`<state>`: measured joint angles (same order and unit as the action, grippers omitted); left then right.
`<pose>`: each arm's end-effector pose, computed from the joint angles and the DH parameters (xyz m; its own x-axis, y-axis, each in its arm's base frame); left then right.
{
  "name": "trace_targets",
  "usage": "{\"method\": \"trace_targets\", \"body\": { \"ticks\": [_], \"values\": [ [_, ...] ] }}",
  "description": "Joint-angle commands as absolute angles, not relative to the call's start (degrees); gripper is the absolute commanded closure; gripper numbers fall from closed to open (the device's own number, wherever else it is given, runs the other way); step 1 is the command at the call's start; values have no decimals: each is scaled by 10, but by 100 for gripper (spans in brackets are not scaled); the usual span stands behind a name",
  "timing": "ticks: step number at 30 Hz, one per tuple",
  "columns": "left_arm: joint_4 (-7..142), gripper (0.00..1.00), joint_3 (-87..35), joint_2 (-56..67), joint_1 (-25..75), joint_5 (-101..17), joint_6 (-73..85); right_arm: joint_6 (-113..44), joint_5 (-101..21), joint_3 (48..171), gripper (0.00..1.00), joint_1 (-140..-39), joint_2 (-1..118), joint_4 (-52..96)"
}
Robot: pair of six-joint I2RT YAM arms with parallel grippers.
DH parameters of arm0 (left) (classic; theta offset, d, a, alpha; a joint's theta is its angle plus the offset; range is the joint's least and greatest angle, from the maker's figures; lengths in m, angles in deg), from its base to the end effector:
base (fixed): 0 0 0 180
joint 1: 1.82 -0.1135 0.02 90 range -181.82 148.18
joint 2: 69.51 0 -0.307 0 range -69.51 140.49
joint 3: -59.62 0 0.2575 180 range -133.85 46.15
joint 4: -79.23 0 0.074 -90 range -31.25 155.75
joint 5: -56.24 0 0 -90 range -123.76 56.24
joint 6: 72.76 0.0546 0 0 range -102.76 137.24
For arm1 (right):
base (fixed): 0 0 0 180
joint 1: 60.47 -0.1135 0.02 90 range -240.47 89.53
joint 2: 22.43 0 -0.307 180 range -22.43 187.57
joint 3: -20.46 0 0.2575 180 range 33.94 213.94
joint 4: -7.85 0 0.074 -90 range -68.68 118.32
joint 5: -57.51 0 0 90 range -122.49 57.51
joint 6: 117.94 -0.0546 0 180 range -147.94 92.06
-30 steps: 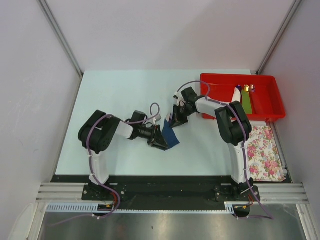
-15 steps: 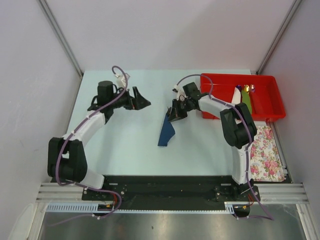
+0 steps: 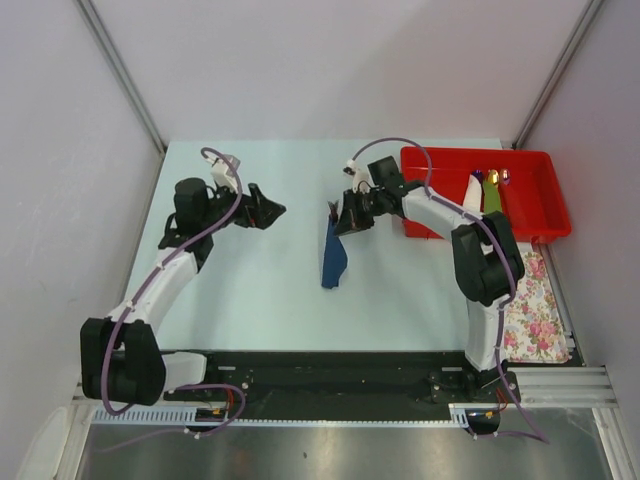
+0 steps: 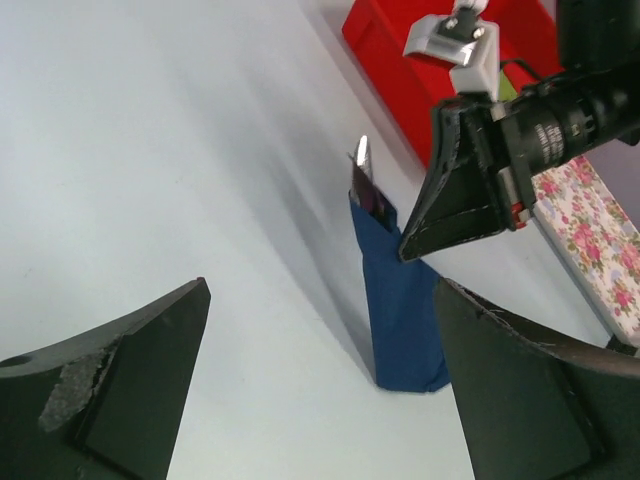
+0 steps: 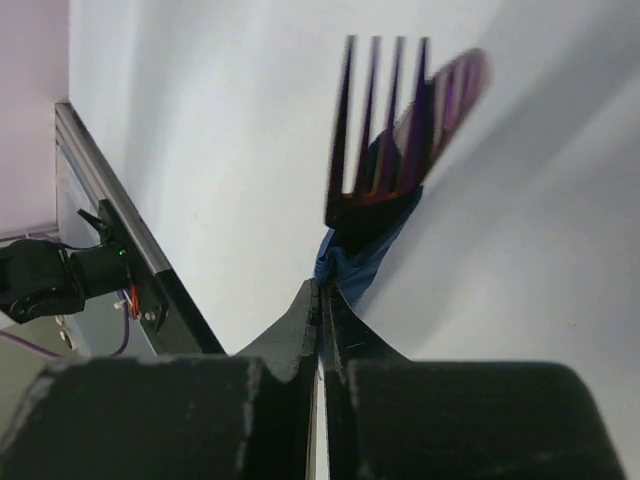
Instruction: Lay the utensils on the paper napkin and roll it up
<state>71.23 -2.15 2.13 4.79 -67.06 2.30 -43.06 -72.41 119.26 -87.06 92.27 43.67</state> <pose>0.2855 -0.0633 0.3240 -0.4531 -0.1644 -0.8761 0.5159 0.7532 -0.4081 0.4026 0.2407 0.2309 -0.8599 -0.2067 -0.4667 -0.4915 0.5819 0.6479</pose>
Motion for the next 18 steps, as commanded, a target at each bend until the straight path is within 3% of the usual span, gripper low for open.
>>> {"method": "trace_targets", "body": {
  "ticks": [1, 10, 18],
  "values": [
    [730, 0, -40, 24, 9, -774, 41, -406, -758, 1223, 100, -881, 843, 417],
    [777, 2, -14, -17, 2, -959, 90, -352, -787, 1253, 100, -894, 770, 441],
    [878, 5, 22, -57, 15, -1045, 61, -303, -817, 1309, 100, -916, 702, 485]
  ]
}}
